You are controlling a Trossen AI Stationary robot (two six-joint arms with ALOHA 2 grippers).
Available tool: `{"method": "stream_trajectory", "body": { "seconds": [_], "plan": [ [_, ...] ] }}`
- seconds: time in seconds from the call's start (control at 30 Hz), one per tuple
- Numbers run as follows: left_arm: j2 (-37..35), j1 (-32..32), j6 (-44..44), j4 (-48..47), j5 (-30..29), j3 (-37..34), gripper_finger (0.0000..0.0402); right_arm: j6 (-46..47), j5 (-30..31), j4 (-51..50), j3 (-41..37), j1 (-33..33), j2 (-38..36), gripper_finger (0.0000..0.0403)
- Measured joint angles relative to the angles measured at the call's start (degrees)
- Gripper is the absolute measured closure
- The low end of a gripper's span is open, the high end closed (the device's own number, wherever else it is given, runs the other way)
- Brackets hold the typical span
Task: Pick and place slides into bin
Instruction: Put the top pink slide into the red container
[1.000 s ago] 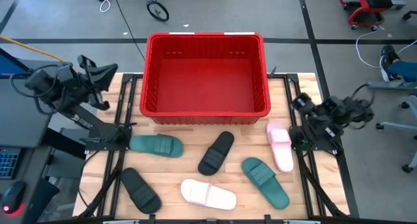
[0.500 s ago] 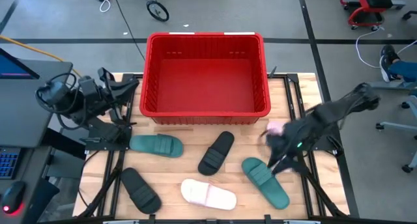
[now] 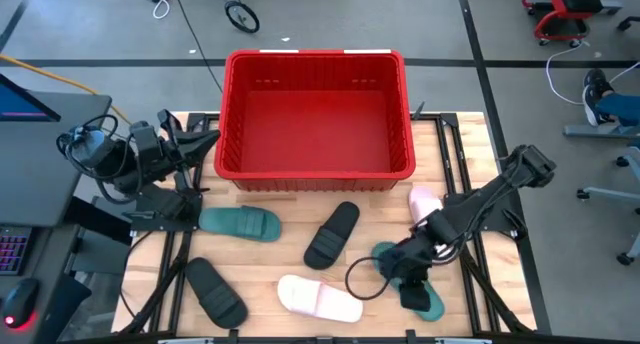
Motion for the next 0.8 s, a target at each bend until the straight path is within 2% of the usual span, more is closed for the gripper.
{"method": "stream_trajectory", "body": {
  "seconds": [0.1,0.3,0.37,0.53,0.7,0.8],
  "plan": [
    [0.01,0.00,-0.03,-1.75,-0.01,0.00,0.0375,-1.69,0.63,-3.14,-0.34,1.52,1.67,0.0253],
    [0.02,0.00,-0.21,-6.55,0.01,0.00,0.0380,1.73,11.84,-33.00,-0.53,3.68,2.60,0.0253],
    [0.02,0.00,-0.52,-7.83,0.01,0.00,0.0383,1.90,13.38,-37.06,-0.57,4.21,2.59,0.0249],
    [0.02,0.00,-0.68,-9.73,0.01,0.00,0.0387,0.34,13.25,-30.39,-4.50,6.68,2.56,0.0226],
    [0.01,0.00,-2.13,-10.00,0.01,0.00,0.0381,4.99,12.56,-25.30,-10.40,7.68,2.56,0.0190],
    [0.00,0.00,-2.12,-9.99,0.01,0.00,0.0379,4.52,15.73,-23.28,-13.01,8.14,2.56,0.0174]
  ]
}}
